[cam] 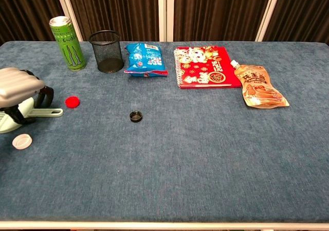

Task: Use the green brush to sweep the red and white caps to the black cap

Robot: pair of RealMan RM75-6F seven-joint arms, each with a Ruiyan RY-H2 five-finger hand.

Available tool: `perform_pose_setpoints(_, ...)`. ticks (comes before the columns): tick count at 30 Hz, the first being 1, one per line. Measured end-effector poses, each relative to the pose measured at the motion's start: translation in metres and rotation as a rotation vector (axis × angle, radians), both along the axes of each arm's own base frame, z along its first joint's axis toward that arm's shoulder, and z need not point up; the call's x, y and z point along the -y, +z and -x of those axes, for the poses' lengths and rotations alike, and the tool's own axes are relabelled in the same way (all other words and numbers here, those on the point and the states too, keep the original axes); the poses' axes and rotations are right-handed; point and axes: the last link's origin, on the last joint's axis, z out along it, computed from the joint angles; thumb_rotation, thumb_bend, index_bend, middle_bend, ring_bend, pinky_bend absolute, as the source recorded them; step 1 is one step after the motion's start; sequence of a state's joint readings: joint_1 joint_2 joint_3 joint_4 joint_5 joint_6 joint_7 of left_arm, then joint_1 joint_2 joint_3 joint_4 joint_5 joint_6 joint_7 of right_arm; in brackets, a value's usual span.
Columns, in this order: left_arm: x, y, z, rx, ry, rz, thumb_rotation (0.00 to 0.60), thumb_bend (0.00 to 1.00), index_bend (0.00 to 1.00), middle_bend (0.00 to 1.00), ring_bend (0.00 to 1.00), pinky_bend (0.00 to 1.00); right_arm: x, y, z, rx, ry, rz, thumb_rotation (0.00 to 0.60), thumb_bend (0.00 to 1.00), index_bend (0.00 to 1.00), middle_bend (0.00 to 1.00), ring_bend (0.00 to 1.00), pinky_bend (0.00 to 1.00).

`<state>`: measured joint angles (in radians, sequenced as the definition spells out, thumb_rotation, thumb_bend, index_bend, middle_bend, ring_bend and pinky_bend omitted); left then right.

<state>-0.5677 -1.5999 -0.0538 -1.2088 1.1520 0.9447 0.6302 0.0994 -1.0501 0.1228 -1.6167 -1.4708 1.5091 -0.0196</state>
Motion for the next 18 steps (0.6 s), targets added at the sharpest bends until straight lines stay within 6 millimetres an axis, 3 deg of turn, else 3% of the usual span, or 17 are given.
perform_pose_setpoints(8, -0.0009, -0.0033, 0.0, -0.043, -0.013, 0.014, 0.6, 0.25, 0.42, 0.47, 0.29, 0.18, -0.0009, 0.0, 0.0022, 0.006, -0.004, 0.002, 0.6, 0.12, 0.0, 0.03, 0.0, 0.0)
perform_pose_setpoints(15, -0.001, -0.0061, -0.0016, -0.044, -0.024, 0.02, 0.6, 0.29, 0.45, 0.52, 0.37, 0.41, -0.0018, -0.0008, 0.0043, 0.011, -0.009, -0.002, 0.6, 0.12, 0.0, 0.03, 0.0, 0.0)
perform_pose_setpoints(18, -0.0011, -0.0053, -0.0021, -0.027, -0.025, 0.018, 0.6, 0.33, 0.46, 0.54, 0.39, 0.45, -0.0019, -0.0001, 0.0041, 0.01, -0.008, 0.0, 0.6, 0.12, 0.0, 0.03, 0.0, 0.0)
